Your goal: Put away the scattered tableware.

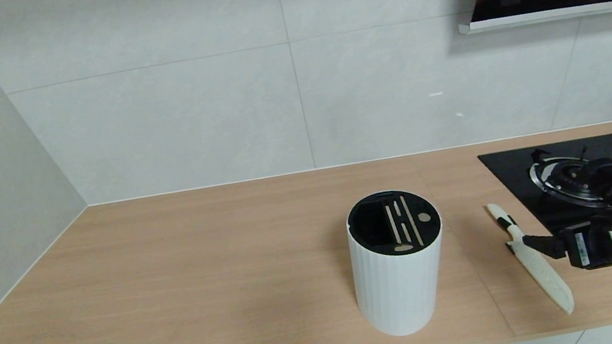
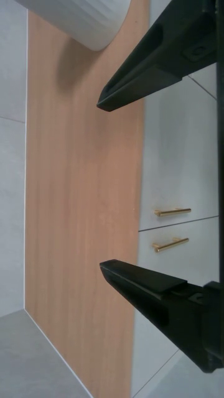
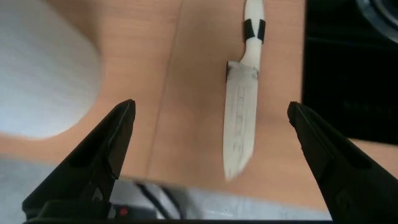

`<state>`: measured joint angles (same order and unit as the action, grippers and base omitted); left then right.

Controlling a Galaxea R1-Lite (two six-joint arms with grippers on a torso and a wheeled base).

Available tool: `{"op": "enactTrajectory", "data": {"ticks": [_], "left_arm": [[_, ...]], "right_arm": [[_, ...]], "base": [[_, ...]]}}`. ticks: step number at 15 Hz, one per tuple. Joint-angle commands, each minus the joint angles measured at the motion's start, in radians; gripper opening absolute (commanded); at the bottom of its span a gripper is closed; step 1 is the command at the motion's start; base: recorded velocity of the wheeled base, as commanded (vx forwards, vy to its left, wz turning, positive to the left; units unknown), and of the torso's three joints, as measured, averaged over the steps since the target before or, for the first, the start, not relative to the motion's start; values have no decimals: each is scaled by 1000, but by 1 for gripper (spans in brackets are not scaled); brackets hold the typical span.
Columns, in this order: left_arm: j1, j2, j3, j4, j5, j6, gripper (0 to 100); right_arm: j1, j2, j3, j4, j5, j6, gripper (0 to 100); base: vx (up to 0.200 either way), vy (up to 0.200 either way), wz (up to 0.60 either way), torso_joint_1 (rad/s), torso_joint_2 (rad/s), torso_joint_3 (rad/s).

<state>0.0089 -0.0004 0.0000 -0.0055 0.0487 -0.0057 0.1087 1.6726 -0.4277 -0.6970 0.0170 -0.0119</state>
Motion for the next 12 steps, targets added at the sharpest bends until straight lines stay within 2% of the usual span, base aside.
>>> {"op": "enactTrajectory", "data": {"ticks": [1,6,10,12], "left_arm": [[0,0,0,-1,0,0,100],[0,0,0,-1,0,0,100],[0,0,0,-1,0,0,100],[0,0,0,-1,0,0,100]], "right_arm": [[2,243,-14,-113,-37,-2,100],[-43,415,-49,-248,-40,0,100],[-44,544,-100,-345,-69,6,100],[-55,572,-131,-354,-71,9,100]], "base": [[0,0,0,0,0,0],[0,0,0,0,0,0],[0,0,0,0,0,0],[0,0,0,0,0,0]]}}
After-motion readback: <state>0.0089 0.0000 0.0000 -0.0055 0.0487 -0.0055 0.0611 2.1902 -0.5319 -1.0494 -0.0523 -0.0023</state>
